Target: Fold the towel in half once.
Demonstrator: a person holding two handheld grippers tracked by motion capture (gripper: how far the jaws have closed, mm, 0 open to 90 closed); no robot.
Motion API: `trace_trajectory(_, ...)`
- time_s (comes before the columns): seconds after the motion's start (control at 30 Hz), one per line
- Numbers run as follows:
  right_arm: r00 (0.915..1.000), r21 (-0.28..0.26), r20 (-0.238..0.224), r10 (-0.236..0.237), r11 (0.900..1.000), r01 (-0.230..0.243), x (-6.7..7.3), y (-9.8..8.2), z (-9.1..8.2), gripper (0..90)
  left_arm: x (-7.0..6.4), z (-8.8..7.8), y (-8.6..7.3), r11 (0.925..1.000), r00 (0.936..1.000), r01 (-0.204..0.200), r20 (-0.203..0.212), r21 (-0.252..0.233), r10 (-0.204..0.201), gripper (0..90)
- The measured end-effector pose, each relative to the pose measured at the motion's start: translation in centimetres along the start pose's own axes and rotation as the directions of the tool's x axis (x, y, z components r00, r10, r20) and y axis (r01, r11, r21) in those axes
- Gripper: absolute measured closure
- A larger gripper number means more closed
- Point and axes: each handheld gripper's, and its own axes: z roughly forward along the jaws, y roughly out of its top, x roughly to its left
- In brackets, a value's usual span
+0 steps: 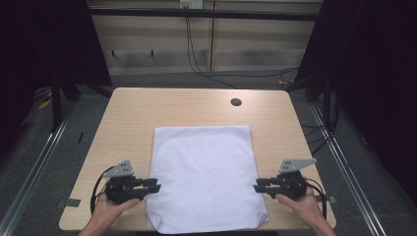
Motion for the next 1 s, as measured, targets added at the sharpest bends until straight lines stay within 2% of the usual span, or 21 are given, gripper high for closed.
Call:
trace_trajectory(0.03, 1.0, -0.004, 0.002, 0.003, 1.0, -0.003, -0.5, 0.6, 0.4, 69.6, 0.8, 0.7, 1.0, 0.9998, 0.9999, 0.012, -0.007, -0.018, -0.012, 67.8)
trace_trajectory(0.07, 1.0, -0.007, -0.001, 0.002, 1.0, -0.002, -0.9, 1.0, 0.8, 69.6, 1.4, 1.2, 1.5, 0.9999, 0.9996, 0.002, -0.028, -0.014, -0.003, 68.1)
trace_trajectory(0.1, 1.0, -0.007, -0.001, 0.002, 1.0, -0.002, -0.9, 1.0, 0.8, 69.6, 1.4, 1.2, 1.5, 0.9999, 0.9996, 0.002, -0.028, -0.014, -0.003, 68.7)
trace_trajectory(0.13, 0.9998, 0.0, 0.02, -0.008, 1.0, 0.008, -1.7, 2.2, 1.9, 69.5, 2.2, 1.9, 2.2, 0.9995, 0.9985, 0.023, -0.049, -0.02, -0.024, 68.9)
trace_trajectory(0.17, 0.9996, 0.005, 0.026, -0.007, 1.0, 0.007, -1.9, 2.5, 2.3, 68.5, 2.8, 2.5, 2.6, 1.0, 0.997, 0.007, -0.077, -0.004, -0.007, 69.4)
trace_trajectory(0.2, 0.9996, 0.005, 0.026, -0.007, 1.0, 0.007, -1.9, 2.5, 2.3, 68.5, 2.8, 2.5, 2.6, 1.0, 0.997, 0.007, -0.077, -0.004, -0.007, 69.3)
trace_trajectory(0.23, 0.999, 0.019, 0.043, -0.013, 1.0, 0.012, -2.6, 3.4, 3.7, 67.5, 3.3, 3.0, 2.8, 0.9998, 0.9948, 0.018, -0.1, 0.007, -0.017, 69.0)
trace_trajectory(0.3, 0.9977, 0.046, 0.066, -0.016, 0.999, 0.013, -3.3, 4.1, 5.0, 64.8, 5.0, 4.5, 3.3, 0.9989, 0.9886, 0.043, -0.145, 0.018, -0.04, 67.9)
trace_trajectory(0.33, 0.9977, 0.046, 0.066, -0.016, 0.999, 0.013, -3.3, 4.1, 5.0, 64.8, 5.0, 4.5, 3.3, 0.9989, 0.9886, 0.043, -0.145, 0.018, -0.04, 67.8)
trace_trajectory(0.37, 0.9968, 0.072, 0.08, -0.001, 0.997, -0.005, -4.2, 4.7, 6.5, 62.6, 5.6, 5.1, 3.4, 0.9974, 0.9886, 0.069, -0.135, 0.022, -0.065, 67.1)
trace_trajectory(0.43, 0.9962, 0.085, 0.088, -0.003, 0.996, -0.004, -4.7, 4.9, 7.2, 61.8, 6.5, 6.1, 3.6, 0.9966, 0.9855, 0.067, -0.159, 0.049, -0.058, 66.4)
trace_trajectory(0.47, 0.9921, 0.104, 0.125, 0.003, 0.994, -0.016, -5.6, 5.5, 8.6, 59.4, 6.9, 6.5, 3.6, 0.9959, 0.9842, 0.076, -0.164, 0.048, -0.067, 65.7)
trace_trajectory(0.5, 0.9921, 0.104, 0.125, 0.003, 0.994, -0.016, -5.6, 5.5, 8.6, 59.4, 7.4, 6.8, 3.6, 0.9944, 0.9834, 0.088, -0.164, 0.057, -0.078, 65.7)
trace_trajectory(0.53, 0.9924, 0.103, 0.123, 0.011, 0.994, -0.024, -6.1, 5.7, 9.2, 59.4, 7.8, 7.0, 3.6, 0.9937, 0.981, 0.094, -0.176, 0.061, -0.082, 65.4)
trace_trajectory(0.57, 0.9895, 0.099, 0.143, 0.021, 0.994, -0.036, -6.7, 6.2, 10.2, 59.9, 8.3, 7.5, 3.7, 0.9935, 0.9763, 0.101, -0.197, 0.052, -0.089, 64.7)
trace_trajectory(0.63, 0.989, 0.085, 0.145, 0.028, 0.996, -0.04, -7.1, 6.4, 10.8, 61.4, 8.5, 7.6, 3.7, 0.9938, 0.9767, 0.095, -0.199, 0.057, -0.082, 64.2)
trace_trajectory(0.67, 0.9891, 0.082, 0.145, 0.027, 0.996, -0.04, -7.1, 6.5, 11.0, 61.5, 8.6, 7.8, 3.7, 0.9942, 0.9744, 0.092, -0.211, 0.055, -0.079, 64.2)
trace_trajectory(0.73, 0.9876, 0.09, 0.156, 0.017, 0.995, -0.031, -7.0, 6.5, 11.0, 61.4, 8.6, 7.8, 3.7, 0.9943, 0.9762, 0.089, -0.204, 0.06, -0.075, 63.7)
trace_trajectory(0.77, 0.9854, 0.101, 0.17, -0.007, 0.995, -0.01, -6.6, 6.2, 10.8, 61.0, 8.4, 7.8, 3.6, 0.9946, 0.9761, 0.084, -0.206, 0.061, -0.07, 63.1)
trace_trajectory(0.83, 0.9863, 0.099, 0.165, -0.005, 0.995, -0.012, -6.2, 5.8, 10.4, 60.9, 8.3, 7.7, 3.5, 0.9942, 0.9776, 0.083, -0.199, 0.069, -0.068, 62.6)
trace_trajectory(1.0, 0.9889, 0.13, 0.147, -0.019, 0.992, 0.0, -5.0, 4.9, 9.4, 61.1, 6.8, 7.4, 2.9, 0.9945, 0.9842, 0.029, -0.177, 0.101, -0.01, 62.1)
